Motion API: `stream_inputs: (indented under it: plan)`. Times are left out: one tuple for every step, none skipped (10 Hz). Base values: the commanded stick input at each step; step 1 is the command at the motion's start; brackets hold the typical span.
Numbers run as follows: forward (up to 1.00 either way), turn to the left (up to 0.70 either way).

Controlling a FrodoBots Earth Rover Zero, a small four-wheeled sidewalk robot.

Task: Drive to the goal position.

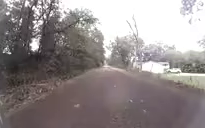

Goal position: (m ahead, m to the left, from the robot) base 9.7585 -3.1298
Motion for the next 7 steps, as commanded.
stream_inputs:
  plan:
    - [0.7, 0.0]
    - [0.7, 0.0]
    - [0.7, 0.0]
    - [0.7, 0.0]
    - [0.7, 0.0]
    - [0.7, 0.0]
    - [0.7, 0.0]
